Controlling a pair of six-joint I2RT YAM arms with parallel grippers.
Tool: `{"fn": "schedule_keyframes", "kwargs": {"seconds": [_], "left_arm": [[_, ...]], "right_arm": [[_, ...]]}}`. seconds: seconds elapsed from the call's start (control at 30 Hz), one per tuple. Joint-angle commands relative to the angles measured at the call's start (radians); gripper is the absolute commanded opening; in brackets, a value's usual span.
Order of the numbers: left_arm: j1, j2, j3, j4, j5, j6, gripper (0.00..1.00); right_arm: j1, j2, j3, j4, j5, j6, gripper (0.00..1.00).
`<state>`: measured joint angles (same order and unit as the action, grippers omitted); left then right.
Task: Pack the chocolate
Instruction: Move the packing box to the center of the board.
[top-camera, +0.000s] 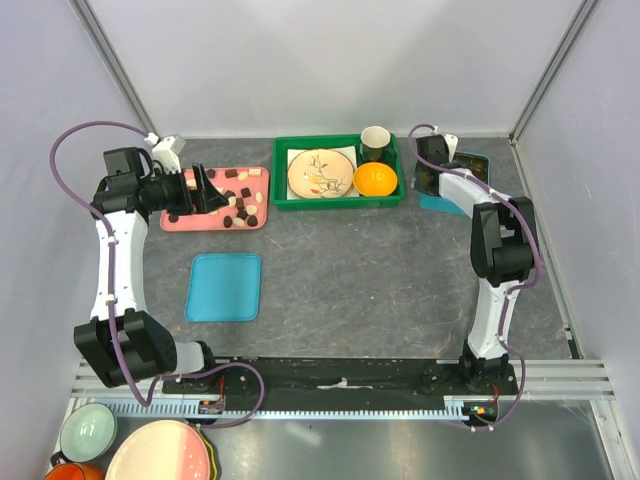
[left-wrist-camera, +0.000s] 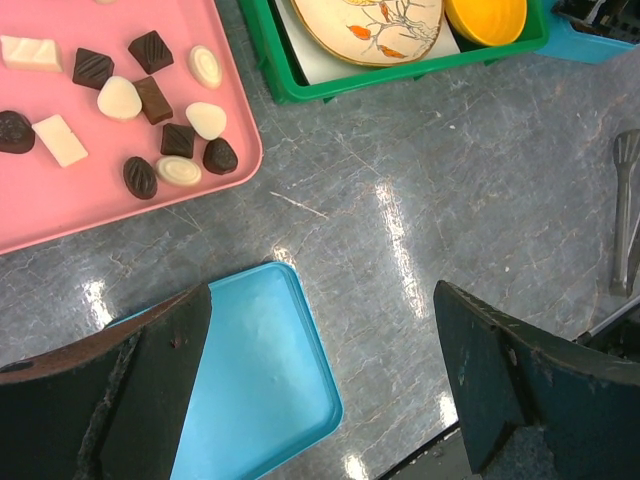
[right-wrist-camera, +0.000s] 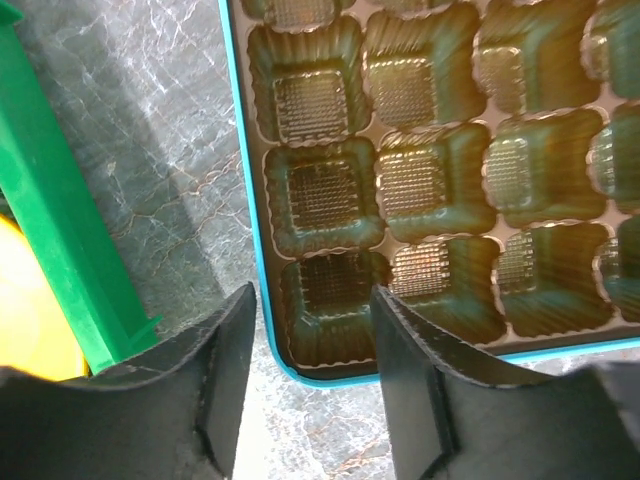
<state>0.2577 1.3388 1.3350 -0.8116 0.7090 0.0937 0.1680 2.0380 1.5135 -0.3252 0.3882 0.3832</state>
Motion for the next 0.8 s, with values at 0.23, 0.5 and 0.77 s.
{"fn": "schedule_keyframes", "kwargs": {"seconds": [0.23, 0.5, 0.77], "left_arm": [[0.006, -0.055, -0.028, 0.003, -0.002, 0.054, 0.99], [0.006, -0.098, -0.051, -0.001, -0.020, 0.086, 0.99], [0.006, -0.132, -0.046, -0.035, -0.020, 0.109, 0.99]], "right_arm": [[0.031, -0.091, -0.123, 0.014, -0.015, 0.019, 0.44], [0.085, -0.255, -0.292, -0.006, -0.005, 0.059, 0.31], [0.183, -0.470, -0.521, -0.035, -0.060, 0.183, 0.21]]}}
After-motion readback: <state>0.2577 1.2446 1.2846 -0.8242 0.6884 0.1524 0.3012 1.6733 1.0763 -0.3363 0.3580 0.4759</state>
